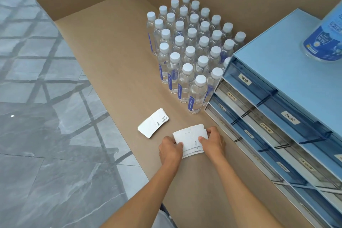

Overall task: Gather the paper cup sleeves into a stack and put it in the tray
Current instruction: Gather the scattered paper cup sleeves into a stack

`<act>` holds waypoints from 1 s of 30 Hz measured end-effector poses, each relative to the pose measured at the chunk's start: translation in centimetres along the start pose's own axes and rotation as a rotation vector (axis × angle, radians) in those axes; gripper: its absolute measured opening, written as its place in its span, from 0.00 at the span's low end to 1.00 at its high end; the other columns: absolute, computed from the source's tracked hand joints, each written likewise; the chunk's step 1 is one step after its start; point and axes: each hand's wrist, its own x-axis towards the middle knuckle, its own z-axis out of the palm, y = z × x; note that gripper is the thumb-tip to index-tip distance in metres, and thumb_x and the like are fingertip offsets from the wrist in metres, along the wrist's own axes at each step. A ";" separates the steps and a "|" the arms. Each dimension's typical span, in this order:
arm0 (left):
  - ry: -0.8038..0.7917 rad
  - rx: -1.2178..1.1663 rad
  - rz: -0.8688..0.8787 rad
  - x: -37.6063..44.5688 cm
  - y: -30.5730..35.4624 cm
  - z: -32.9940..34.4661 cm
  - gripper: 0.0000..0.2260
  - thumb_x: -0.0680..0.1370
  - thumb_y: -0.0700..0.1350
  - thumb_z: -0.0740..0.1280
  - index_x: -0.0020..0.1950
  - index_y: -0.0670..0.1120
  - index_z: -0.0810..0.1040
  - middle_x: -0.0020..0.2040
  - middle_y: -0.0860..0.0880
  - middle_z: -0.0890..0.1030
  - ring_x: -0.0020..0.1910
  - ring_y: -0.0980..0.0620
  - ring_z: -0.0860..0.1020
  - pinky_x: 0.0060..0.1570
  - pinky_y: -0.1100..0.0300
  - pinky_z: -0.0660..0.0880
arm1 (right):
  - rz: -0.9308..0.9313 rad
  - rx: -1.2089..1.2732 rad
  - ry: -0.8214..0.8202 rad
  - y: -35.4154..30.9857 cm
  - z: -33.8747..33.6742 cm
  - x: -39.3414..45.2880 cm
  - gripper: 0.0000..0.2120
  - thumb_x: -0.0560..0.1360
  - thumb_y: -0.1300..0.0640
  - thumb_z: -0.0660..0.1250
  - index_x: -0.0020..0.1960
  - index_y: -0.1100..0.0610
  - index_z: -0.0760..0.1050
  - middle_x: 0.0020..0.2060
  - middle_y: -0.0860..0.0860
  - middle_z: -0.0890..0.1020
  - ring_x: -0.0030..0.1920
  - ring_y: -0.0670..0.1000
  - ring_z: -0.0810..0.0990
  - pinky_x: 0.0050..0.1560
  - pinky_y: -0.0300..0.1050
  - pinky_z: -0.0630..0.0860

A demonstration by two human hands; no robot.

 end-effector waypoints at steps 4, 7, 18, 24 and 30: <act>-0.039 -0.056 0.032 0.0 -0.3 -0.3 0.10 0.74 0.44 0.71 0.53 0.44 0.77 0.48 0.49 0.78 0.49 0.46 0.79 0.48 0.57 0.74 | 0.077 0.195 -0.028 0.6 -0.6 -0.5 0.11 0.70 0.57 0.72 0.49 0.61 0.79 0.41 0.52 0.84 0.45 0.56 0.83 0.47 0.49 0.80; -0.133 -0.120 0.078 -0.2 -0.8 -0.7 0.09 0.72 0.43 0.73 0.45 0.37 0.81 0.38 0.47 0.79 0.37 0.48 0.76 0.39 0.56 0.75 | 0.102 0.334 -0.040 1.4 -1.5 -1.6 0.08 0.71 0.61 0.72 0.45 0.67 0.79 0.35 0.52 0.81 0.37 0.53 0.79 0.37 0.43 0.75; -0.513 -0.191 0.255 -3.6 -0.7 -0.8 0.09 0.73 0.38 0.75 0.49 0.38 0.78 0.45 0.39 0.87 0.37 0.49 0.84 0.38 0.59 0.78 | 0.135 0.759 0.094 7.1 -4.7 -9.1 0.09 0.72 0.62 0.73 0.49 0.65 0.77 0.44 0.60 0.86 0.41 0.55 0.85 0.46 0.52 0.81; -0.622 -0.062 0.365 -6.2 -1.5 0.7 0.07 0.73 0.38 0.75 0.46 0.40 0.78 0.43 0.40 0.85 0.37 0.48 0.82 0.40 0.57 0.77 | 0.204 0.933 0.195 10.8 -5.1 -12.9 0.04 0.73 0.64 0.72 0.44 0.65 0.79 0.45 0.66 0.86 0.41 0.58 0.84 0.51 0.59 0.80; -0.644 0.087 0.459 -9.5 -2.8 2.5 0.06 0.72 0.38 0.75 0.47 0.41 0.82 0.41 0.44 0.87 0.37 0.50 0.83 0.40 0.59 0.78 | 0.193 0.937 0.258 14.7 -6.6 -16.6 0.05 0.73 0.65 0.71 0.44 0.68 0.78 0.42 0.62 0.86 0.39 0.55 0.82 0.44 0.49 0.77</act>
